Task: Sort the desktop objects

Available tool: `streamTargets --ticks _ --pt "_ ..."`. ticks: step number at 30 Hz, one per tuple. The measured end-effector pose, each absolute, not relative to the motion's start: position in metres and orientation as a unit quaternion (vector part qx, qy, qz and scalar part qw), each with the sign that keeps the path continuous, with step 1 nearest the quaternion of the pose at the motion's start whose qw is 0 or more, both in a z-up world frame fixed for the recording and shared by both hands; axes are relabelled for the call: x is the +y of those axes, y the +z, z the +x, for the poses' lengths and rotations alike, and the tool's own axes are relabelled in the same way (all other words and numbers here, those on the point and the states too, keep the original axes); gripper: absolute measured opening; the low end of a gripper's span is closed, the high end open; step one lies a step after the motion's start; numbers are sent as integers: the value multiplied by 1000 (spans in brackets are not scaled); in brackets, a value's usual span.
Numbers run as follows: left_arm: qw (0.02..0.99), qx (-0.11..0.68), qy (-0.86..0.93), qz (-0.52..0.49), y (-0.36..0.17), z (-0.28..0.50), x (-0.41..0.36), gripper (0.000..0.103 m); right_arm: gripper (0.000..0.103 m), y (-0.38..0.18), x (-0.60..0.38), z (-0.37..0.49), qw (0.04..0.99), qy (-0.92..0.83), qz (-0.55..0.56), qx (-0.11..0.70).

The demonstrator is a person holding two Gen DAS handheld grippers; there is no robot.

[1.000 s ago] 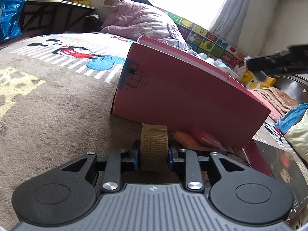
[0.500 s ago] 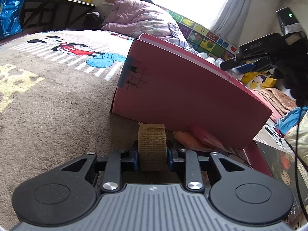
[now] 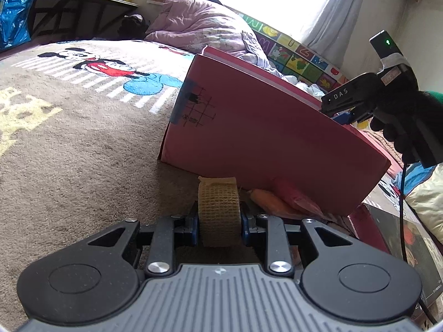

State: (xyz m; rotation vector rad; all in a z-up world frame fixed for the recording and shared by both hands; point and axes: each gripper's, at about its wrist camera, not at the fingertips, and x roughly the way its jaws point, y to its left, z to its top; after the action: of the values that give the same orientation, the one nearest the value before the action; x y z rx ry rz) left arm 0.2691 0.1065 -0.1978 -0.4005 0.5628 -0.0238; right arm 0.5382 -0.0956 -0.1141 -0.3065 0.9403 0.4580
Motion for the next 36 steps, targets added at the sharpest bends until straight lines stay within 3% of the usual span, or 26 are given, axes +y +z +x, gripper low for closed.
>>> streamTargets --ticks 6,11,19,28,36 --pt "942 274 -11 -193 -198 268 106 26 65 -109 -103 527 865 220 -137 430" --pt "944 271 -9 -188 -198 266 105 26 65 -93 -112 505 876 238 -119 402" --pt "947 269 -2 -173 -196 260 101 26 75 -67 -156 395 897 299 -33 323" --pt "941 302 12 -151 -186 248 88 26 79 -125 -221 271 892 305 59 329" --pt "935 328 23 -130 -177 230 79 26 79 -173 -257 223 885 279 116 355"
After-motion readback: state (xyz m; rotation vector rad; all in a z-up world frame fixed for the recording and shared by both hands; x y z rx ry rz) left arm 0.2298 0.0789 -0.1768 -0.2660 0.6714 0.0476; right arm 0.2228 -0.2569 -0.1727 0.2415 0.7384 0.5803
